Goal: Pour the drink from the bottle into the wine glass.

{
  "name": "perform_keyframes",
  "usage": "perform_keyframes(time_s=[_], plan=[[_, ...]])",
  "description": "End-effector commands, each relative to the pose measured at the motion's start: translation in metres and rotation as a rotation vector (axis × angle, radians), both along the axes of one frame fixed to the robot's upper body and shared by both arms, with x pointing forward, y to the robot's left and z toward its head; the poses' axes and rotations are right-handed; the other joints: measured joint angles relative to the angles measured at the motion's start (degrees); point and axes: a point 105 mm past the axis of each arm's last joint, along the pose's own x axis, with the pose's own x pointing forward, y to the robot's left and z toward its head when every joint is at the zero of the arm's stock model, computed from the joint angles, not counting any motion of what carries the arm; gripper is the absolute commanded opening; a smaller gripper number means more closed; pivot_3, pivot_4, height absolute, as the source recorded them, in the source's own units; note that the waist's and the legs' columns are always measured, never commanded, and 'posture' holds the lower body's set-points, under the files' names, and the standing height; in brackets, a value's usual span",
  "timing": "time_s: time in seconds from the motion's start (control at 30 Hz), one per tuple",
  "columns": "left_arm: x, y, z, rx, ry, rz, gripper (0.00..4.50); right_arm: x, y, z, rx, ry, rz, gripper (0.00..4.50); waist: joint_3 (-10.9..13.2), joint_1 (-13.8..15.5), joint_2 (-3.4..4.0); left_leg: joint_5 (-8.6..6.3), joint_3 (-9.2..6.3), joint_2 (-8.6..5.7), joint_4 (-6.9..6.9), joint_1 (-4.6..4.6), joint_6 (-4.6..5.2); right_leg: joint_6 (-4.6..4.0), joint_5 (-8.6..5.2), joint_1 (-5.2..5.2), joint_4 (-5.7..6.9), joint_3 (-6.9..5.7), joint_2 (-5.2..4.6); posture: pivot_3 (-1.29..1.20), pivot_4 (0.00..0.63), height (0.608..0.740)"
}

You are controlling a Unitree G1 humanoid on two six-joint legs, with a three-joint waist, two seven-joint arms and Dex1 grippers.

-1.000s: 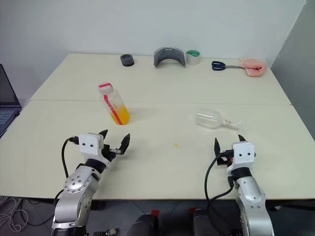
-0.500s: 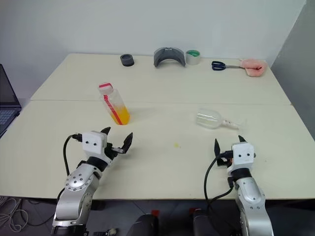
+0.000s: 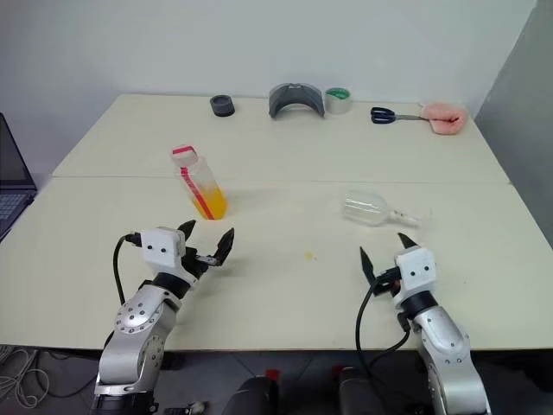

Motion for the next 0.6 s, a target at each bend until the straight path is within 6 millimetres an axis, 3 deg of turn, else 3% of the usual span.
perform_keyframes(time_s=[0.03, 0.3, 0.6], plan=[[0.004, 0.015, 0.027, -0.007, -0.082, 0.063, 4.48, -0.012, 0.032, 0.037, 0.013, -0.037, 0.288, 4.50, 0.0, 0.0, -0.01, 0.00, 0.00, 0.00, 0.01, -0.01, 0.00, 0.00, 0.00, 0.00, 0.00, 0.00, 0.01, 0.00, 0.150, 0.740], [0.021, 0.026, 0.046, -0.002, -0.078, 0.098, 4.48, -0.021, 0.051, 0.064, 0.051, 0.087, 0.554, 4.50, 0.0, 0.3, -0.06, 0.00, -0.10, -0.08, 0.04, -0.08, 0.00, 0.00, 0.00, 0.05, -0.04, -0.10, -0.04, 0.00, 0.150, 0.740], [0.035, 0.023, 0.053, 0.017, -0.063, 0.090, 4.48, -0.029, 0.057, 0.065, -0.012, 0.087, 0.623, 4.50, 0.0, 0.3, -0.06, -0.01, -0.09, -0.06, 0.03, -0.06, 0.01, 0.01, 0.00, 0.03, -0.04, -0.11, -0.02, 0.00, 0.150, 0.740]])
